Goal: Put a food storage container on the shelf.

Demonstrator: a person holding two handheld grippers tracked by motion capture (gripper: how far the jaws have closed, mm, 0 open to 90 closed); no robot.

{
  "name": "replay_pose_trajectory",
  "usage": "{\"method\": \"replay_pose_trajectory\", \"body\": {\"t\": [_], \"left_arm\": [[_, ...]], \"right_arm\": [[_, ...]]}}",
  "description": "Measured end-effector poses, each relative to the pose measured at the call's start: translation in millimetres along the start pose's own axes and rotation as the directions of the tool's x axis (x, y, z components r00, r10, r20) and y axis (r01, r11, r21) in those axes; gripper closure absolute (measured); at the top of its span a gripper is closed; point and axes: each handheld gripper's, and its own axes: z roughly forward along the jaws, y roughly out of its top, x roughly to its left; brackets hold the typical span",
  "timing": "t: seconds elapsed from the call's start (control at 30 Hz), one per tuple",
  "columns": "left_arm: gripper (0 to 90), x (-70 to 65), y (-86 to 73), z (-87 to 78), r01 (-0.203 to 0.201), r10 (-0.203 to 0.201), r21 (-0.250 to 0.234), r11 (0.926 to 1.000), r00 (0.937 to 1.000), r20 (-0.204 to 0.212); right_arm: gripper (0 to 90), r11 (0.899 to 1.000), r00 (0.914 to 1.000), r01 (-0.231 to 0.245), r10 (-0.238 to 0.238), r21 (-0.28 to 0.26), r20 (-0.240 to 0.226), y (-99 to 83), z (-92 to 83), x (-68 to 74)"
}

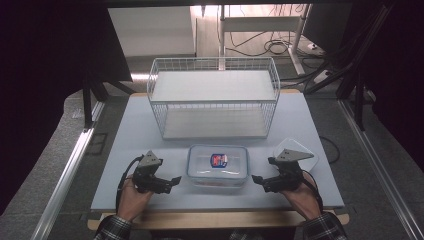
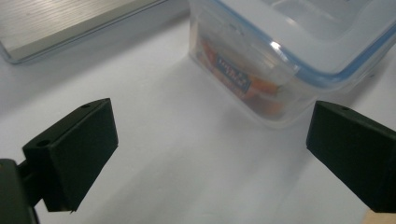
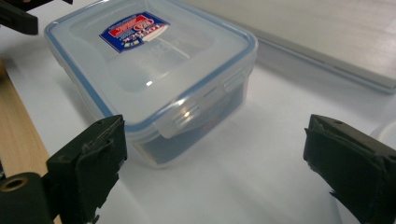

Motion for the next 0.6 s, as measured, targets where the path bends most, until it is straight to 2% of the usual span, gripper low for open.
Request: {"method": "replay_pose_trajectory", "body": {"t": [0.07, 0.13, 0.17, 0.27, 0.4, 0.53, 0.6], "left_arm": [[2.8, 0.8, 5.7, -0.2, -0.002, 0.002, 0.014, 0.9999, 1.0000, 0.006], [2.6, 1.0, 12.7, 0.7, -0.009, 0.009, 0.030, 0.9995, 0.9999, 0.012], [2.5, 1.7, 16.2, 1.1, -0.006, 0.005, 0.029, 0.9995, 0.9997, 0.025], [5.2, 3.2, 25.0, 4.2, 0.013, -0.014, 0.028, 0.9995, 0.9980, 0.062], [8.3, 2.1, 33.7, 13.7, -0.014, 0.010, 0.058, 0.9982, 0.9974, 0.071], [8.7, 3.5, 42.9, 26.3, 0.002, -0.011, 0.082, 0.9966, 0.9934, 0.114], [8.4, 5.5, 46.5, 33.7, 0.013, -0.025, 0.086, 0.9962, 0.9890, 0.146]], "right_arm": [[2.6, 1.000, 1.0000, 0.004, -0.004, 0.016, 0.001, 4.2, 0.7, 2.3], [1.0, 0.999, 0.9999, -0.014, 0.014, 0.030, -0.005, 8.2, 2.9, 3.7], [0.6, 0.998, 0.9992, -0.040, 0.041, 0.039, -0.007, 12.6, 5.4, 3.9], [0.9, 0.997, 0.9979, -0.060, 0.061, 0.053, -0.022, 17.2, 7.6, 3.0], [5.0, 0.994, 0.9968, -0.072, 0.075, 0.083, -0.030, 23.9, 13.8, 0.8], [7.2, 0.992, 0.9934, -0.082, 0.089, 0.094, -0.073, 29.9, 23.8, -1.5], [7.1, 0.991, 0.9922, -0.083, 0.092, 0.106, -0.085, 32.3, 30.9, -2.0]]}}
